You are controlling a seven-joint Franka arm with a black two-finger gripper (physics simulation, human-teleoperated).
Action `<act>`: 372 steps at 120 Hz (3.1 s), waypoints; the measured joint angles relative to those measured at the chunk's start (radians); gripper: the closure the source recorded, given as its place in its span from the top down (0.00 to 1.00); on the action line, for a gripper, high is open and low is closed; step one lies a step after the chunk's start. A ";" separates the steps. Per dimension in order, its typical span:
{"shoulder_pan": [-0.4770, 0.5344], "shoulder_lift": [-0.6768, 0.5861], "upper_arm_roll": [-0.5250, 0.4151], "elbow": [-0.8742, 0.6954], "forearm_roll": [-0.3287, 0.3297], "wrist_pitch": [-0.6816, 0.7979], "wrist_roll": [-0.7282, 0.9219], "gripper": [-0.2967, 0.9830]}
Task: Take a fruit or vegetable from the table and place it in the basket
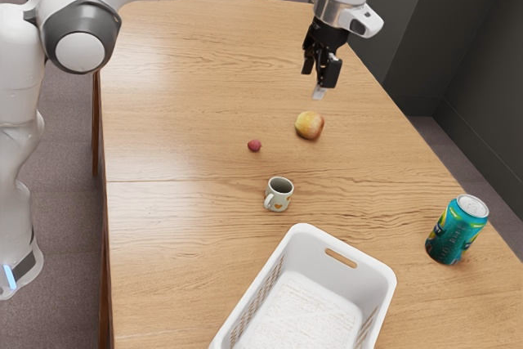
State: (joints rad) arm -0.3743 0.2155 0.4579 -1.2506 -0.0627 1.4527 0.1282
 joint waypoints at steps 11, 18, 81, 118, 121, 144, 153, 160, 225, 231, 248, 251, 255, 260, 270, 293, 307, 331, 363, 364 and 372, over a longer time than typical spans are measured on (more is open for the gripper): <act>0.000 0.001 0.001 0.000 -0.006 0.003 0.003 0.77; 0.000 0.001 0.001 0.000 -0.008 0.004 0.005 0.77; 0.007 0.087 0.024 -0.004 -0.026 0.033 0.085 0.77; 0.172 0.200 0.031 0.075 -0.025 0.126 0.372 0.77; 0.174 0.202 0.032 0.073 -0.023 0.130 0.398 0.77; 0.184 0.195 0.029 -0.054 -0.021 0.227 0.587 0.77; 0.185 0.223 0.026 -0.057 -0.029 0.270 0.645 0.77; 0.185 0.243 0.025 -0.055 -0.032 0.304 0.685 0.77; 0.210 0.339 0.024 -0.049 -0.059 0.491 0.910 0.77; 0.212 0.348 0.024 -0.050 -0.065 0.498 0.922 0.77; 0.213 0.360 0.024 -0.057 -0.077 0.510 0.951 0.77; 0.213 0.362 0.024 -0.058 -0.079 0.511 0.955 0.77; 0.213 0.366 0.024 -0.058 -0.082 0.513 0.961 0.77; 0.213 0.370 0.024 -0.058 -0.086 0.514 0.968 0.77; 0.218 0.378 0.024 -0.060 -0.093 0.518 0.980 0.77; 0.219 0.393 0.024 -0.061 -0.103 0.524 1.002 0.77; 0.221 0.400 0.024 -0.061 -0.105 0.530 1.012 0.77; 0.221 0.403 0.024 -0.064 -0.106 0.538 1.026 0.77; 0.247 0.401 0.023 -0.075 -0.140 0.547 1.035 0.52; 0.246 0.401 0.023 -0.075 -0.141 0.548 1.035 0.52; 0.243 0.390 0.013 -0.056 -0.140 0.546 1.035 0.50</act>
State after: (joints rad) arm -0.1309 0.6053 0.4708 -1.3068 -0.2030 1.9991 1.1636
